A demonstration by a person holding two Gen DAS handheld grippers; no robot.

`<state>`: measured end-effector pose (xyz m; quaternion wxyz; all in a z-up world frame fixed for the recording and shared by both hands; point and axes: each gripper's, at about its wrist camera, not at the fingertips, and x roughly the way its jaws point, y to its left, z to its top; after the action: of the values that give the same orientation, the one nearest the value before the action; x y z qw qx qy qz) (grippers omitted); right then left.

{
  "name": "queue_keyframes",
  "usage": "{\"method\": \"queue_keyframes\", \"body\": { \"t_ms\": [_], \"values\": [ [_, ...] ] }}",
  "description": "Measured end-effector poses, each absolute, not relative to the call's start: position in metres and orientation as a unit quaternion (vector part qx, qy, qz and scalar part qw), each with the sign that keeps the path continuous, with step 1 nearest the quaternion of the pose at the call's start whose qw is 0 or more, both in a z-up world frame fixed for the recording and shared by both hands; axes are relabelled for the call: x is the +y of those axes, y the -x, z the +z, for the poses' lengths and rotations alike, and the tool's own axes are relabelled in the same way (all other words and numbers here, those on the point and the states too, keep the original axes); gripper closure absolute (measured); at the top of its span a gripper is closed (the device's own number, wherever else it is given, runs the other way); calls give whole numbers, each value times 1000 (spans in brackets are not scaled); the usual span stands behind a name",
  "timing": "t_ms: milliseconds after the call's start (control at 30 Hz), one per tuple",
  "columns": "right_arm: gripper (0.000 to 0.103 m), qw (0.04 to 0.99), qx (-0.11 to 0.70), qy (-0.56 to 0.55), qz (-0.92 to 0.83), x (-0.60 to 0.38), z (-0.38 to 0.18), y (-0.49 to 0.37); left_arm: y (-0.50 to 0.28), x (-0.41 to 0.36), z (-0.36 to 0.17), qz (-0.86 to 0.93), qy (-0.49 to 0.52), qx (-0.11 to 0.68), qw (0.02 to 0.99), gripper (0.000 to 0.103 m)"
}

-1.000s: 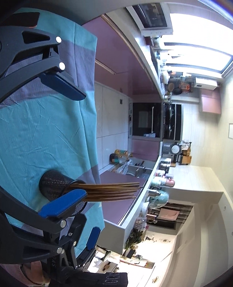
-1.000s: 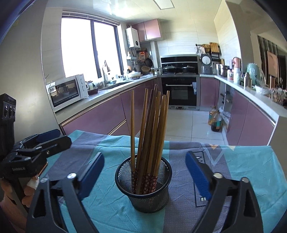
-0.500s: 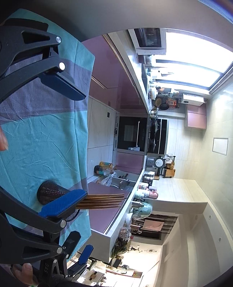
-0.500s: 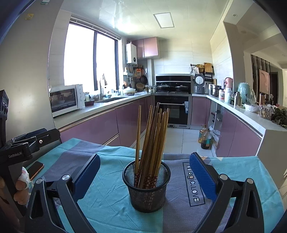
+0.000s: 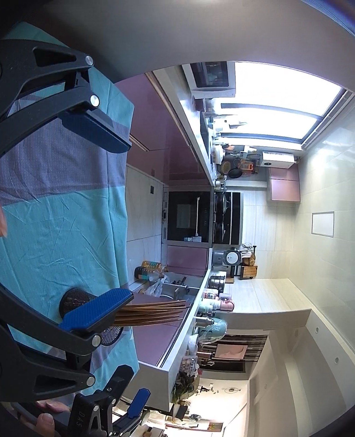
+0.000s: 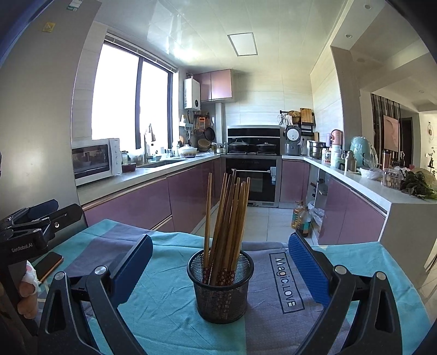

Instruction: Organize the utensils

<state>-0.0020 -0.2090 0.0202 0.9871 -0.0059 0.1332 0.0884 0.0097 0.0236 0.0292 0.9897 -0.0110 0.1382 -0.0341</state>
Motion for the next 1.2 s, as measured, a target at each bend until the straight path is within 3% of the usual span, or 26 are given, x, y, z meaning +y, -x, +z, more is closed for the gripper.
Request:
{"method": "queue_keyframes", "body": {
  "t_ms": [1200],
  "values": [
    [7,990,120,5,79,-201,21,12,9,26,35,-35,16,120,992,6]
  ]
}}
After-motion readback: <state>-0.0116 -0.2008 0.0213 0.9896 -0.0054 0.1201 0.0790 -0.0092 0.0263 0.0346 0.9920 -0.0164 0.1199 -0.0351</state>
